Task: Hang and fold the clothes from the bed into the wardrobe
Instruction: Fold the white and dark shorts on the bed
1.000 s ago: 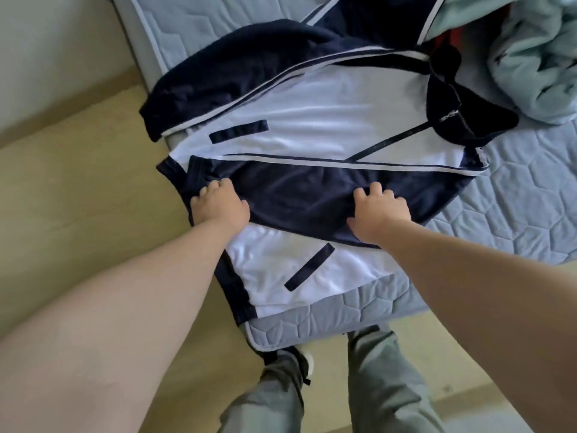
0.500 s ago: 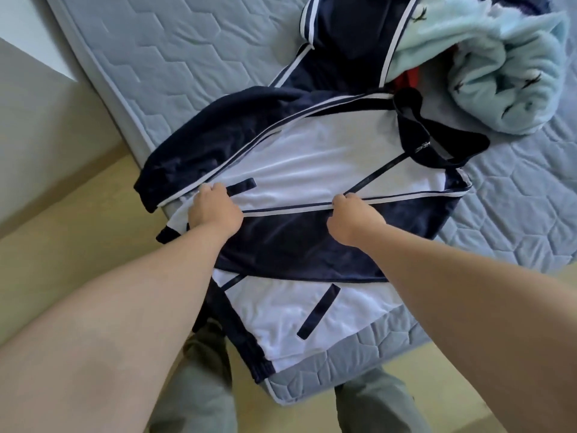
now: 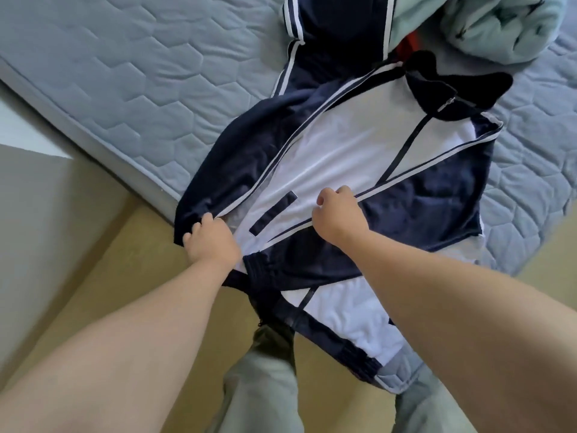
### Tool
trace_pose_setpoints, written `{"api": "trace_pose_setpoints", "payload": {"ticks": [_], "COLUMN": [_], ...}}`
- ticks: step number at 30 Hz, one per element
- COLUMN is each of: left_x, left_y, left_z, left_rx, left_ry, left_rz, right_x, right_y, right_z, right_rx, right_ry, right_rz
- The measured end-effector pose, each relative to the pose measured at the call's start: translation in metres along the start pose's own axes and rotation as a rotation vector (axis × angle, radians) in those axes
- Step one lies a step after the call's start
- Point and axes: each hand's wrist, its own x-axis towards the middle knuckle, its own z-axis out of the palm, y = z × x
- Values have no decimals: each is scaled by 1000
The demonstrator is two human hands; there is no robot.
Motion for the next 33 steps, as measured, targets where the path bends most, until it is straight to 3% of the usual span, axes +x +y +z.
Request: {"api": "trace_pose_setpoints", "payload": {"ticks": [3,6,10,12,15,16,20,22,27,30,33], "left_x": [-3,-17,-58,-75,-85,-85,-69,-56,-21,-6,7], "left_y": [-12,-15,-9,-1,16,21,40,53,103,133,162], "left_z": [-19,-39,-50,-49,-43,-40,-24,-21,-29,-34,-38], "left_rx": [-248,-437,-594,-744,-1094,-1153,-1073,-1056,-1029,-1040,-1135], "left_ry": [136,216,-22,-250,-615,-633,-385,-394,-479,-564,-582], "left_rz": [90,254,525,523,305,229,48,-17,59,138,146], "right_x": [-5,-17,-36,-47,-63,-69,-97,-111,-121,-122,-123], "right_y": [-27,-51,-54,-47,-21,-8,43,60,94,109,123], "right_z": [16,21,15,13,10,8,6,9,37,49,57], "right_rx": [228,720,1189,1207,1176,1185,1282,1242,1089,1187,1131], "right_ry": [-134,-371,-644,-587,-338,-280,-215,-222,-68,-81,-93], "right_rz": [56,251,341,364,498,532,562,582,536,609,664]}}
